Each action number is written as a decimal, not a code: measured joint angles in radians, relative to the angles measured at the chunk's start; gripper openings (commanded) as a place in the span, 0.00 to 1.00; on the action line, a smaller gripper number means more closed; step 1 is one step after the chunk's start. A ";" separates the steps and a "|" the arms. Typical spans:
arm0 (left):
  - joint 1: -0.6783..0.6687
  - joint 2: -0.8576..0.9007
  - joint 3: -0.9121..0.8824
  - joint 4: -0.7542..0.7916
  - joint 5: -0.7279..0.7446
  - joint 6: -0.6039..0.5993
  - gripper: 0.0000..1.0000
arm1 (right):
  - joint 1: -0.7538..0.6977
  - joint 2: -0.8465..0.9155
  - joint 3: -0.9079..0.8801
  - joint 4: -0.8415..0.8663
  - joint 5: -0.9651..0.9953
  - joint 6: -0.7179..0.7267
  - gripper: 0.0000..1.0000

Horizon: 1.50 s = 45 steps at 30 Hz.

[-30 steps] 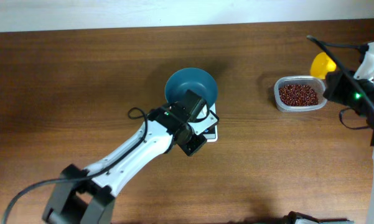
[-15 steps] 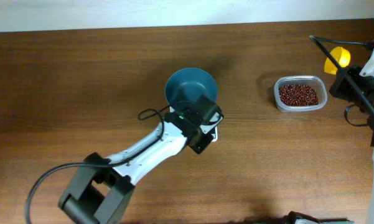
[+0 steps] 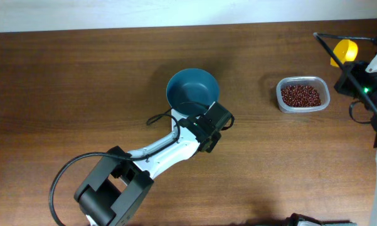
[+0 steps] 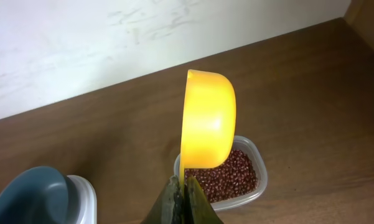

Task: Scoop item into bowl and weigh 50g on scale
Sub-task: 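Reach the left gripper to the scale and press the TARE button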

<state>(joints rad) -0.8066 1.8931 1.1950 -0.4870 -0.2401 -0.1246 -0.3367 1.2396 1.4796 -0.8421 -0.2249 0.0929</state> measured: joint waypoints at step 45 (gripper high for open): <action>0.000 0.031 -0.008 0.031 -0.091 -0.005 0.00 | 0.000 0.000 0.000 0.006 0.000 0.000 0.04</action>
<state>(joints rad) -0.8066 1.9244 1.1873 -0.4564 -0.3309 -0.1291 -0.3367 1.2396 1.4796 -0.8356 -0.2249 0.0933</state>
